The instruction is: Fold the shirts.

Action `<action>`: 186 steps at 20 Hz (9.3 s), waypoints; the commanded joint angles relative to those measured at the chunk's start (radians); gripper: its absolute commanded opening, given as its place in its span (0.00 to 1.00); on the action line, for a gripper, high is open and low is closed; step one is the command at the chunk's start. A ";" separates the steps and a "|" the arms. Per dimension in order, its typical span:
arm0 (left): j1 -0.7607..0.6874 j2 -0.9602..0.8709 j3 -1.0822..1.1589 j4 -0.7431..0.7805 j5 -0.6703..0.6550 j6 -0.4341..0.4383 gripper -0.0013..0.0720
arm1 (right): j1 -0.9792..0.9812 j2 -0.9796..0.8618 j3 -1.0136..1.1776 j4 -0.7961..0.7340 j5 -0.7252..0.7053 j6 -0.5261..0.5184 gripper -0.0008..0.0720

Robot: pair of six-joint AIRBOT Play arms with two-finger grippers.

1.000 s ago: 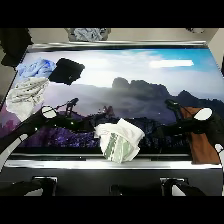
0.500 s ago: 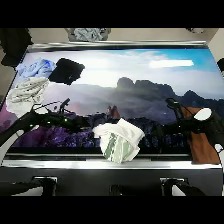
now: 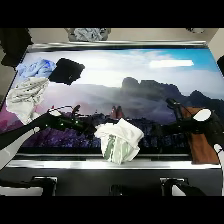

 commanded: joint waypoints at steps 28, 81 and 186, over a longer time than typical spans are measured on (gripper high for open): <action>0.085 0.621 0.736 0.374 0.023 -0.075 0.05 | 0.128 0.254 0.801 -0.021 -0.311 -0.143 0.07; 0.144 -0.129 0.473 0.401 -0.050 -0.142 1.00 | -0.059 0.048 -0.096 -0.018 0.242 -0.048 0.97; 0.324 0.479 -0.093 0.254 -0.142 0.382 0.06 | -0.258 -0.151 -0.053 0.190 0.134 -0.177 0.07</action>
